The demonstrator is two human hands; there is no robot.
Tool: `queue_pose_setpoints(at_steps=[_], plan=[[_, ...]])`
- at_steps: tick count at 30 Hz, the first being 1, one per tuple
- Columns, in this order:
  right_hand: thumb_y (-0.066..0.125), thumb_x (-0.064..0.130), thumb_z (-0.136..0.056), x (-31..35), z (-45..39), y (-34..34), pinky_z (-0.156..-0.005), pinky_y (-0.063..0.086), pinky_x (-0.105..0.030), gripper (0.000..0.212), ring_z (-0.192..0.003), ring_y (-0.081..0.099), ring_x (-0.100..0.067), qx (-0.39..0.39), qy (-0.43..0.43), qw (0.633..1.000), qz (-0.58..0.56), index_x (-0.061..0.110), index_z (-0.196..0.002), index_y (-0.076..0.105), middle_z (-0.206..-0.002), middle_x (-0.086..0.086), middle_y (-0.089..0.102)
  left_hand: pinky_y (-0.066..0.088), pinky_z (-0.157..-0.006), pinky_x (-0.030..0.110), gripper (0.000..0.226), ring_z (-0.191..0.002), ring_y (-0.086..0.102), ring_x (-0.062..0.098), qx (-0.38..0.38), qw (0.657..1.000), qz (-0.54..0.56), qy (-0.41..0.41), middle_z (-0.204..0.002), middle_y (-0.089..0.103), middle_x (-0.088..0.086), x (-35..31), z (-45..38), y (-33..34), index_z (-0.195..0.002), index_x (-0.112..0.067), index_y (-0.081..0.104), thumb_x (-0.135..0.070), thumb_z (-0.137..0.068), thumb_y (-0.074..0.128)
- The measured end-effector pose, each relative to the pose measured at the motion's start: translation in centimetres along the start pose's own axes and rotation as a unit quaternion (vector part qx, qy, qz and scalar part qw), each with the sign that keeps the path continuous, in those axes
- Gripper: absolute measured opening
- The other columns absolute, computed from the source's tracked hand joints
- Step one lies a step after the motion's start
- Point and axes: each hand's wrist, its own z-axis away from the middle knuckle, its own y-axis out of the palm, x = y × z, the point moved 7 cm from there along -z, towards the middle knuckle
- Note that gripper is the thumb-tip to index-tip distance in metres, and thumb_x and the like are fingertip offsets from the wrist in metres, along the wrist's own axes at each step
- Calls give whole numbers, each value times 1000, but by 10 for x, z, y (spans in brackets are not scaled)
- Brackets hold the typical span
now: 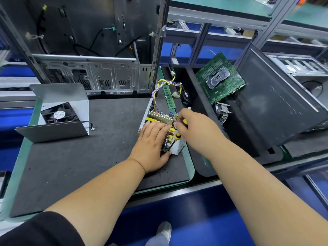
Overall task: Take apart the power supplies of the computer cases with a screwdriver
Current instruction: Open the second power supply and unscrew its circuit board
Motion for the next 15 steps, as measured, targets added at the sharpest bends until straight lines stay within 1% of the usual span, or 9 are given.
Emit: queue_pose_setpoints(at_steps=[2,4,6,8,10,11,13,15], plan=[[57,28,-94,0,1,-2,-58,31,-34,12,-78,52,-22,-5,-4,1000,-28,19,-101,52,-84,1,59,5,-123,41,84,-136,33,30,1,1000,-3,3,-138,50,10,-1,0,0,-141,-8,48,-40,-69,77],[60,23,-87,1,3,-2,-61,32,-32,15,-83,50,-20,-2,-9,999,-46,19,-101,54,-88,4,57,4,-123,40,85,-136,33,30,3,1000,-6,4,-139,49,10,0,0,1,-142,-8,47,-41,-70,77],[60,25,-84,3,5,0,-64,30,-31,16,-85,48,-19,5,-17,999,-39,21,-98,55,-86,7,53,3,-123,39,85,-136,34,30,2,1000,-7,3,-138,49,9,1,0,1,-142,-9,47,-42,-69,77],[58,37,-86,4,6,-1,-65,31,-32,18,-85,50,-19,-13,-28,999,8,22,-97,55,-82,8,54,4,-123,40,85,-135,33,30,0,1000,-7,6,-138,49,9,0,0,2,-141,-8,47,-42,-69,76],[52,51,-94,3,6,-2,-62,32,-33,29,-80,52,-19,-25,-24,998,53,23,-98,55,-77,7,54,5,-123,41,85,-135,33,30,-2,1000,-10,10,-137,47,10,0,1,2,-140,-8,43,-42,-69,75],[47,55,-97,1,5,-1,-60,32,-33,33,-78,53,-19,-21,-16,998,64,23,-98,54,-75,7,54,5,-122,41,85,-135,32,30,-4,1000,-8,11,-137,47,10,0,1,2,-140,-8,41,-42,-70,75],[45,51,-100,-2,2,1,-59,31,-34,29,-75,53,-20,-8,-6,998,56,23,-99,51,-74,5,55,5,-122,41,85,-135,33,30,-4,1000,-3,10,-138,48,10,0,1,2,-141,-9,41,-42,-70,76],[53,42,-99,-3,1,2,-57,32,-34,19,-74,53,-21,-6,-8,1000,18,23,-99,50,-73,5,55,6,-122,41,85,-136,33,30,0,1000,-3,7,-138,49,9,0,1,2,-142,-10,44,-42,-70,76]])
